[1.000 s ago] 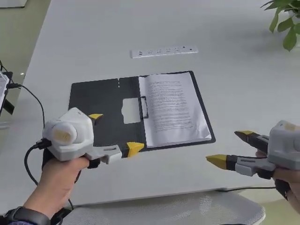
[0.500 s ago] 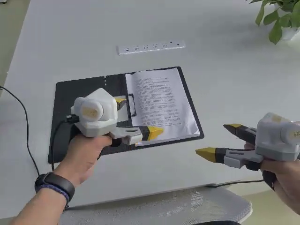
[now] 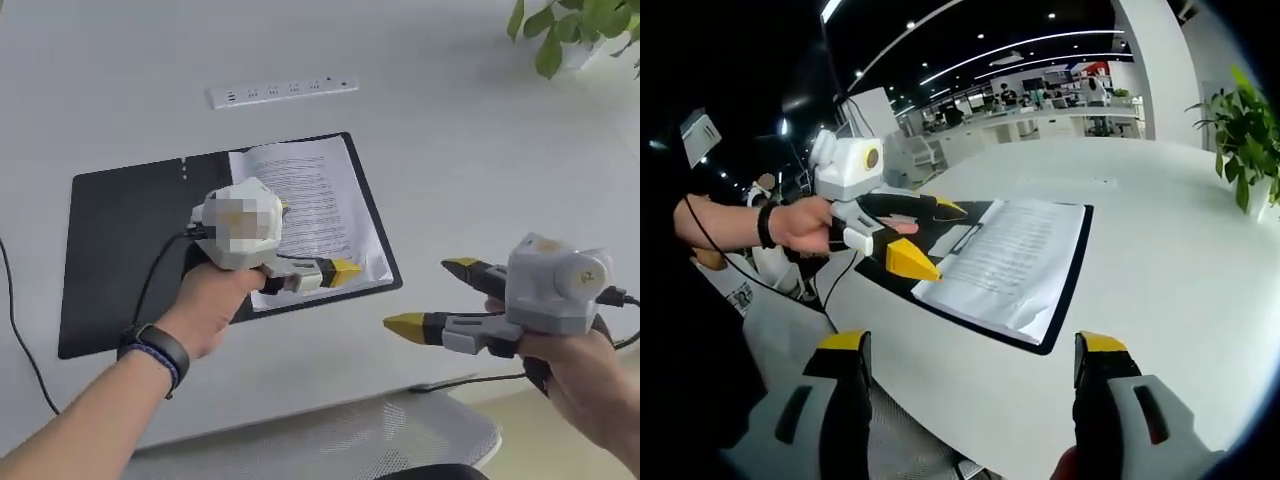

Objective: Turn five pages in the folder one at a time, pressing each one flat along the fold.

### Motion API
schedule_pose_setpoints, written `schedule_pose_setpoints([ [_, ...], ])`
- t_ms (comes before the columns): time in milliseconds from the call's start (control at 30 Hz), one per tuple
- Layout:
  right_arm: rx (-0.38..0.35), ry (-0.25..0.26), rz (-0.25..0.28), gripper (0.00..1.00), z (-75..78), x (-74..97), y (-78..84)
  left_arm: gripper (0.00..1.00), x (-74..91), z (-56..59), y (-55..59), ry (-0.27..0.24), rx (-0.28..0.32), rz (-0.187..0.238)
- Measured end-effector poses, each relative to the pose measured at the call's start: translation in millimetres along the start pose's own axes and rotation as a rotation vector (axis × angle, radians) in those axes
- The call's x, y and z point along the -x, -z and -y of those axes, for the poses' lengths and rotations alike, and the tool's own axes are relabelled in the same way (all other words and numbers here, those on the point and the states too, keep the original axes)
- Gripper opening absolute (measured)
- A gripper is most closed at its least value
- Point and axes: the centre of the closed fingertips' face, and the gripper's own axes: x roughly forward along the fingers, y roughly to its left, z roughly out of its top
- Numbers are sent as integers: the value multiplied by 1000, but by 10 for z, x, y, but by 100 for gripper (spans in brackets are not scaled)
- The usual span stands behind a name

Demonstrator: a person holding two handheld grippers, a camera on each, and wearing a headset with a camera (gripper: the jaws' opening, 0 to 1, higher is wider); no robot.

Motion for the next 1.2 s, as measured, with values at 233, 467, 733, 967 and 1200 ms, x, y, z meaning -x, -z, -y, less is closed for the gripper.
schedule_pose_setpoints([
  [233,-14,-10,-14,82,53,19,58,81,-334,9,107,5,8,-33],
  [467,-24,-10,-9,82,112,26,51,80,-633,-49,213,-27,48,-54],
  [733,-31,-20,-14,81,98,4,75,81,-831,-78,416,-89,26,-106],
  [967,-36,-27,-23,81,115,3,98,77,-875,-129,461,-139,-9,-110],
  [1200,-46,-36,-15,79,187,-77,45,72,-842,-162,457,-141,-18,-100],
])
